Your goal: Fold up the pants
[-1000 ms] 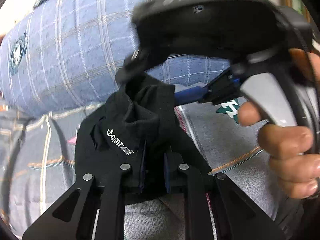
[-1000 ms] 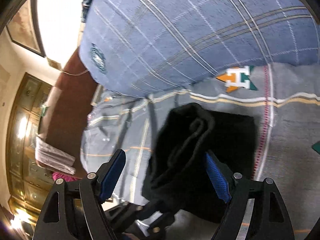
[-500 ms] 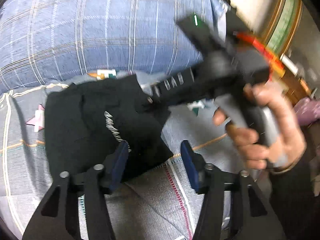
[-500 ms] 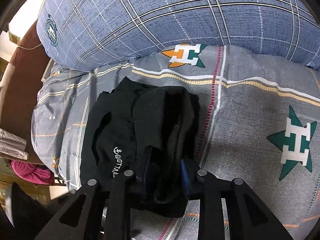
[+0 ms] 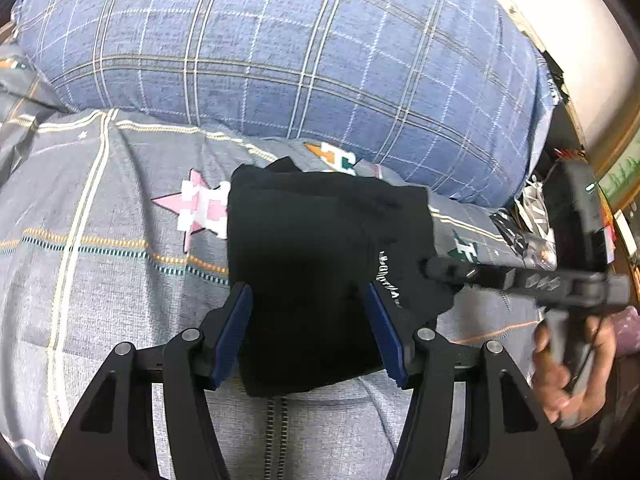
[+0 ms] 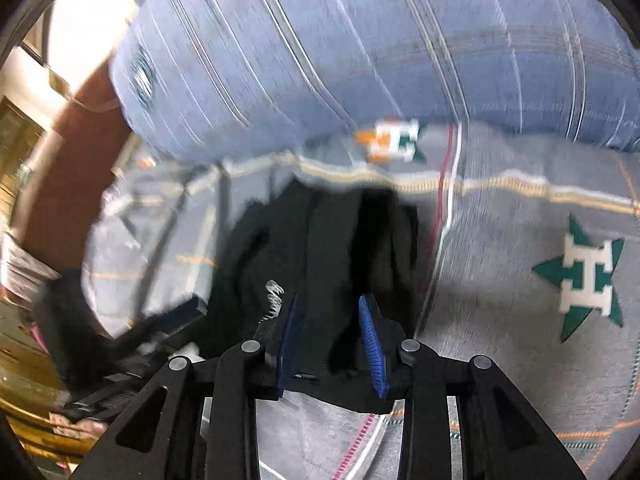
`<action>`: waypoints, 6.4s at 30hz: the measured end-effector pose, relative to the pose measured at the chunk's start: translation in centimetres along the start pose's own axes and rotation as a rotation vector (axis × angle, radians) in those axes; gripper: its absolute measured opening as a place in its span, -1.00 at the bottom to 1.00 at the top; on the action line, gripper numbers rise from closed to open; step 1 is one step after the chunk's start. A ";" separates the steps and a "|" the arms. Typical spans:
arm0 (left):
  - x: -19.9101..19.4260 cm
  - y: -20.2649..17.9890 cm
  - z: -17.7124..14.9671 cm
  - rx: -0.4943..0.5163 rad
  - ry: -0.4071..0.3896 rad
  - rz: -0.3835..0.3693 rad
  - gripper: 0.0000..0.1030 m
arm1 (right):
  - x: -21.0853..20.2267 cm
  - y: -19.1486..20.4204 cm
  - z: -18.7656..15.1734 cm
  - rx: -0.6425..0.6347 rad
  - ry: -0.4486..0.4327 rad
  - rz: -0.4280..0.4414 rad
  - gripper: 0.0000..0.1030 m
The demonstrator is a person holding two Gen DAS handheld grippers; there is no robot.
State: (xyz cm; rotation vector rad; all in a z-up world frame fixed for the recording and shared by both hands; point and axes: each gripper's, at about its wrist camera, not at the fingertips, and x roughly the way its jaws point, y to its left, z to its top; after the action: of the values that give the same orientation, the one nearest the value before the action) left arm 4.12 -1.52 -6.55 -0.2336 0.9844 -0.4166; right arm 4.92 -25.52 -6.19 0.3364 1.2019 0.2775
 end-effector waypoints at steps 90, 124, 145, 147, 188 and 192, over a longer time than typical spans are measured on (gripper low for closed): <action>-4.2 2.8 -11.5 -0.175 0.062 -0.058 -0.03 | -3.2 -1.7 -17.7 0.133 -0.087 0.095 -0.16; -3.0 0.8 -0.9 -0.091 0.053 -0.042 0.23 | -5.9 -0.3 -9.0 0.090 -0.216 0.078 0.55; 4.1 1.6 -2.4 -0.045 0.143 0.174 0.18 | 1.5 -1.1 -7.4 0.078 -0.069 -0.110 0.26; 3.2 2.2 -2.2 -0.090 0.123 0.116 -0.04 | 1.2 -1.2 -7.6 0.081 -0.088 -0.091 0.17; -3.7 3.7 -4.5 -0.158 -0.068 0.107 0.02 | -4.9 1.8 -10.8 -0.036 -0.324 -0.048 0.22; -4.2 2.9 -8.2 -0.138 -0.031 0.118 0.02 | -3.8 2.4 -14.2 -0.063 -0.259 -0.131 0.24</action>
State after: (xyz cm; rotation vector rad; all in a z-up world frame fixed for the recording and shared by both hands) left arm -4.14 2.85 -8.87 -0.3044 0.9923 -0.2366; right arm -9.80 -23.27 -6.50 0.2295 0.9529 0.1526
